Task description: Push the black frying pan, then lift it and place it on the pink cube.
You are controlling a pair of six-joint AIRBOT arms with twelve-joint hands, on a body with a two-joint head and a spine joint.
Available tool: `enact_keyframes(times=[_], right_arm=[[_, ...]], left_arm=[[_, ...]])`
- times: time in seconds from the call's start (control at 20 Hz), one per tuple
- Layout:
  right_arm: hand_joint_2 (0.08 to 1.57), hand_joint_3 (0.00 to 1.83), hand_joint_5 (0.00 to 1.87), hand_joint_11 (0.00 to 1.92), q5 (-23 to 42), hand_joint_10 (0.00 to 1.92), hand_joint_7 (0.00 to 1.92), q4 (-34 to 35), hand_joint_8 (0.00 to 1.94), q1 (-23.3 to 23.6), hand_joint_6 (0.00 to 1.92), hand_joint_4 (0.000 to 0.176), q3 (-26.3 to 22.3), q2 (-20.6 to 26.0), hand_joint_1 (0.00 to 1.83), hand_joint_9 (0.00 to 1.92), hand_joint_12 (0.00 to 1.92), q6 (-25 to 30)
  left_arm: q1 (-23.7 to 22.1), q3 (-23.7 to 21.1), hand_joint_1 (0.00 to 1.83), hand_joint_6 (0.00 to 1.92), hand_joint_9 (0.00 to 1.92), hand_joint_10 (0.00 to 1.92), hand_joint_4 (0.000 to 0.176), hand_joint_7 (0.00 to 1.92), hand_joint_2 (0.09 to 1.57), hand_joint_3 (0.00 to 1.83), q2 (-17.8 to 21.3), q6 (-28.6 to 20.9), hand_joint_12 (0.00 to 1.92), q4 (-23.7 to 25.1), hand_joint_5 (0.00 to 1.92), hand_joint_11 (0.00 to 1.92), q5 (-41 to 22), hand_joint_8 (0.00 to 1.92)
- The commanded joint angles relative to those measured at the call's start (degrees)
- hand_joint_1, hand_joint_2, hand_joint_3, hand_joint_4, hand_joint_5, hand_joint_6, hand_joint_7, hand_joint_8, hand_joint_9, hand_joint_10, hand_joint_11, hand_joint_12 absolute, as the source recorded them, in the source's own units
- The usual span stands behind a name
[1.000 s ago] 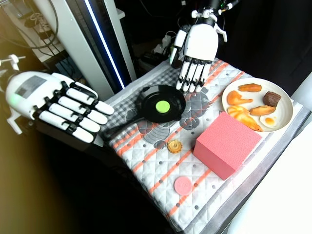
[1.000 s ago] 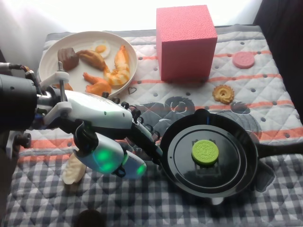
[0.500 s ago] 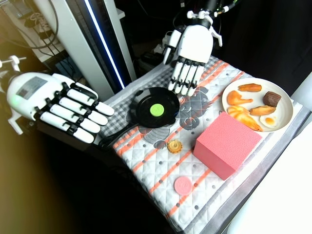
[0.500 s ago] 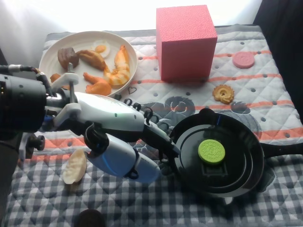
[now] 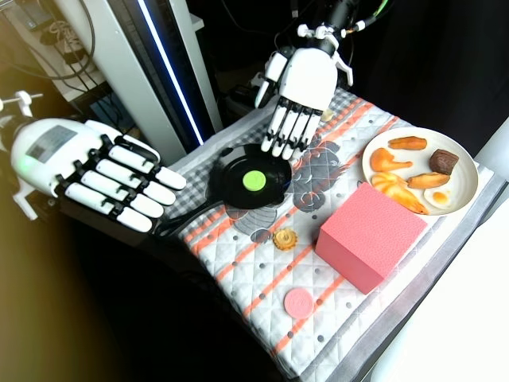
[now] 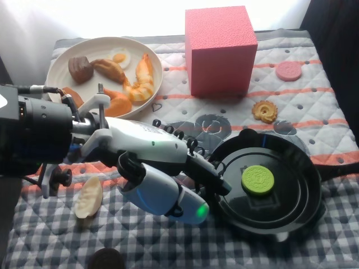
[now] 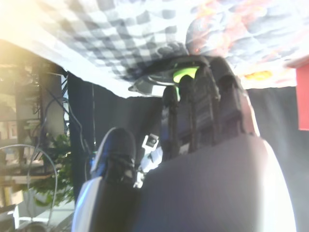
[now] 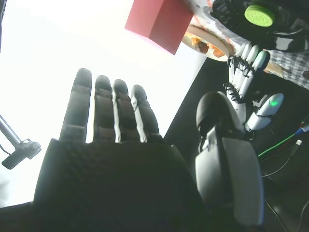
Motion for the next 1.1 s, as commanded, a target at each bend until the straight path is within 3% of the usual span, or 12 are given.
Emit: enact_keyframes(times=[0.0,0.1,0.15,0.35,0.45,0.55,0.65,0.7,0.75,0.85,0.9,1.05], right_arm=[[1.30,0.00,0.00,0.00,6.7,0.00,0.00,1.0,0.00,0.3,0.00,0.000,0.3,-0.1,0.23,0.00,0.16,0.2],[1.29,0.00,0.00,0.00,6.7,0.00,0.00,1.1,0.00,0.3,0.00,0.001,0.3,-0.2,0.23,0.00,0.25,0.2],[1.30,0.00,0.00,0.00,6.7,0.00,0.00,1.1,0.00,0.3,0.00,0.001,0.3,-0.2,0.23,0.00,0.15,0.2],[1.30,0.00,0.00,0.00,6.7,0.00,0.00,1.1,0.00,0.2,0.00,0.000,0.3,-0.2,0.25,0.00,0.08,0.2],[1.30,0.00,0.00,0.00,6.7,0.00,0.00,1.1,0.00,0.2,0.00,0.000,0.3,-0.2,0.25,0.00,0.07,0.2],[1.29,0.00,0.00,0.00,6.7,0.00,0.00,1.1,0.00,0.2,0.00,0.002,0.3,-0.2,0.24,0.00,0.07,0.2],[1.29,0.00,0.00,0.00,6.7,0.00,0.00,1.1,0.00,0.2,0.00,0.001,0.3,-0.2,0.24,0.00,0.17,0.2],[1.29,0.00,0.00,0.00,6.7,0.00,0.00,1.1,0.00,0.2,0.00,0.000,0.4,-0.2,0.25,0.00,0.13,0.2],[1.29,0.00,0.00,0.00,6.7,0.00,0.00,1.1,0.00,0.2,0.00,0.000,0.4,-0.2,0.25,0.00,0.13,0.2],[1.30,0.00,0.00,0.00,6.7,0.00,0.00,1.1,0.00,0.2,0.00,0.000,0.4,-0.2,0.25,0.00,0.13,0.2],[1.30,0.00,0.00,0.00,6.7,0.00,0.00,1.1,0.00,0.2,0.00,0.007,0.4,-0.2,0.25,0.00,0.04,0.2],[1.29,0.00,0.00,0.00,6.7,0.00,0.00,1.1,0.00,0.2,0.00,0.002,0.4,-0.2,0.25,0.00,0.15,0.2]], left_arm=[[-0.2,0.1,0.03,0.00,0.25,0.00,0.000,0.25,1.44,0.00,-0.3,0.8,0.61,-3.1,0.31,0.00,0.2,0.00],[0.0,0.4,0.14,0.02,0.30,0.02,0.000,0.29,1.41,0.00,-1.0,2.3,0.69,-4.7,0.37,0.00,-0.1,0.01],[0.1,0.5,0.18,0.02,0.24,0.00,0.000,0.24,1.40,0.00,-1.1,3.1,0.56,-5.8,0.38,0.00,-0.2,0.00],[0.0,0.5,0.31,0.06,0.23,0.00,0.000,0.26,1.37,0.00,-1.6,4.2,0.44,-6.8,0.43,0.00,-0.8,0.00],[0.0,0.7,0.31,0.64,0.21,0.00,0.000,0.25,1.33,0.00,-1.9,4.7,0.37,-7.2,0.21,0.00,-0.7,0.00],[0.0,1.0,0.46,0.96,0.31,0.03,0.000,0.38,1.28,0.00,-2.4,5.2,0.66,-7.9,0.13,0.00,-0.8,0.03],[0.0,1.1,0.54,0.48,0.27,0.01,0.000,0.30,1.21,0.00,-2.9,5.5,0.65,-8.2,0.08,0.00,-1.0,0.02],[0.0,1.3,0.49,0.13,0.21,0.00,0.000,0.21,1.25,0.00,-3.3,5.8,0.43,-8.5,0.10,0.00,-1.1,0.00],[0.0,1.5,0.49,0.13,0.21,0.00,0.000,0.21,1.25,0.00,-3.7,6.2,0.43,-9.2,0.10,0.00,-1.2,0.00],[0.0,1.9,0.59,0.07,0.28,0.03,0.000,0.28,1.24,0.00,-4.4,7.6,0.65,-10.8,0.23,0.00,-1.4,0.01],[0.0,1.9,0.50,0.03,0.24,0.01,0.000,0.23,1.28,0.01,-4.6,8.1,0.56,-11.2,0.20,0.00,-1.4,0.00],[0.0,2.4,0.52,0.01,0.22,0.00,0.000,0.22,1.31,0.00,-5.6,9.6,0.50,-13.0,0.21,0.00,-1.4,0.00]])
